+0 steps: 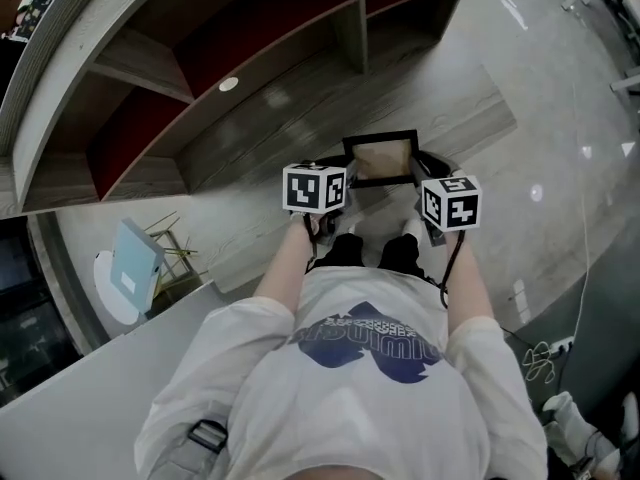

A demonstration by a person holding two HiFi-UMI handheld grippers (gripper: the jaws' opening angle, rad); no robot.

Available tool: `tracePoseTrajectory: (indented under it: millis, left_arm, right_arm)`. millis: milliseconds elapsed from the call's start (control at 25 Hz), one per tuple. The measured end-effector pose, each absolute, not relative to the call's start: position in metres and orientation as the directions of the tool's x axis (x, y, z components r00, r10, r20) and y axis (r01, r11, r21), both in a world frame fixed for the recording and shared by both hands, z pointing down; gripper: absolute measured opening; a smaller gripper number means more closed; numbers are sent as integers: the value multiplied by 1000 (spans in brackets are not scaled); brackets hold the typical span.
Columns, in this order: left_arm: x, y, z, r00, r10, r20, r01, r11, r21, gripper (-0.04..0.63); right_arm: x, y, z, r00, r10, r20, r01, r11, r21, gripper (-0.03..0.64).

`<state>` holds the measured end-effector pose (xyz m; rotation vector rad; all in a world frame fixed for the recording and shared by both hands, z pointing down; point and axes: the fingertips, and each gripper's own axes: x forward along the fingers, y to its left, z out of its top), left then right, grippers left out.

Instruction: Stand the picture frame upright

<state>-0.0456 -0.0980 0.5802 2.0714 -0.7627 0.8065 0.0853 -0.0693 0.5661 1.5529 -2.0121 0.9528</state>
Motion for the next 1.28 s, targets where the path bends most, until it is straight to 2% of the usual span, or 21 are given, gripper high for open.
tracePoseTrajectory:
  millis: [360,640,1280]
  left_arm:
    - [30,-64,565,568,-346,746,-802,-435,409,91]
    - [59,-56,558,532,-403,745,-837,-386,389,91]
    - [67,-127,586,568,-356,742,-813,-381,440,89]
  right_arm:
    - [164,-55,551,-379,-645,664,-925,275,-261,69]
    - [193,-56,544,-431,-633,644,-900,354,-255,69]
    - [200,-129,564,-412,-614,673,-905,361,-224,69]
